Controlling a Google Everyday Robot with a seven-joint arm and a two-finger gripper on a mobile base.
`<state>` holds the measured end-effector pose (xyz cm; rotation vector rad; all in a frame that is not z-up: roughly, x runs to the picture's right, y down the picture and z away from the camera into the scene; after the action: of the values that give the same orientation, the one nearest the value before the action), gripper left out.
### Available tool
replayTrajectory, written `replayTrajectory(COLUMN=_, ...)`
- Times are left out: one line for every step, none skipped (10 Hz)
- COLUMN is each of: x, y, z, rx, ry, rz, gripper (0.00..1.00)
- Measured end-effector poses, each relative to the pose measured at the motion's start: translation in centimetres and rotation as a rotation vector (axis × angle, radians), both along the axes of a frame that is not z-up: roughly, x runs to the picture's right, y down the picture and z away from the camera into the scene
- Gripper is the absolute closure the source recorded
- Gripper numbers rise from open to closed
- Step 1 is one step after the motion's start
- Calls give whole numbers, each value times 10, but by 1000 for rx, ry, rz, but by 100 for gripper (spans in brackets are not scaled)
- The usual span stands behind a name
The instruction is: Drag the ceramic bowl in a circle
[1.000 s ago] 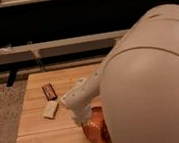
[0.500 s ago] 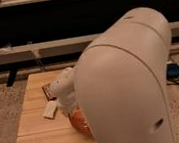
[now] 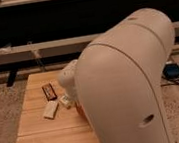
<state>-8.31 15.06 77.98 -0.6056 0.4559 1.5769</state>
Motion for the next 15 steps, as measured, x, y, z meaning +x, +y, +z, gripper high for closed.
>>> replayTrajectory(x=19, y=4, z=0, rx=-2, ry=18, rz=1, gripper=100)
replayTrajectory(x=38, y=9, z=-1, rx=-2, ry=32, rz=6, gripper=100)
replayTrajectory(x=58, y=17, z=-5, rx=-5, ry=47, rz=7, gripper=100)
replayTrajectory(x=71, y=23, z=-8, rx=-10, ry=56, rz=10, gripper=100)
replayTrajectory(x=83, y=32, z=-15, rx=-18, ry=64, rz=12, gripper=100)
replayTrajectory(x=83, y=44, z=-23, rx=-30, ry=57, rz=6, gripper=100)
replayTrajectory(x=81, y=57, z=-34, rx=-45, ry=54, rz=5, gripper=100)
replayTrajectory(x=77, y=73, z=-47, rx=-63, ry=48, rz=6, gripper=100)
replayTrajectory(x=73, y=84, z=-57, rx=-76, ry=42, rz=7, gripper=100)
replayTrajectory(x=65, y=97, z=-70, rx=-90, ry=27, rz=5, gripper=100)
replayTrajectory(x=54, y=107, z=-83, rx=-103, ry=7, rz=2, gripper=100)
replayTrajectory(x=42, y=114, z=-100, rx=-113, ry=-19, rz=9, gripper=100)
replayTrajectory(x=32, y=117, z=-111, rx=-116, ry=-43, rz=16, gripper=100)
replayTrajectory(x=19, y=115, z=-118, rx=-114, ry=-69, rz=17, gripper=100)
replayTrajectory(x=6, y=111, z=-120, rx=-108, ry=-92, rz=18, gripper=100)
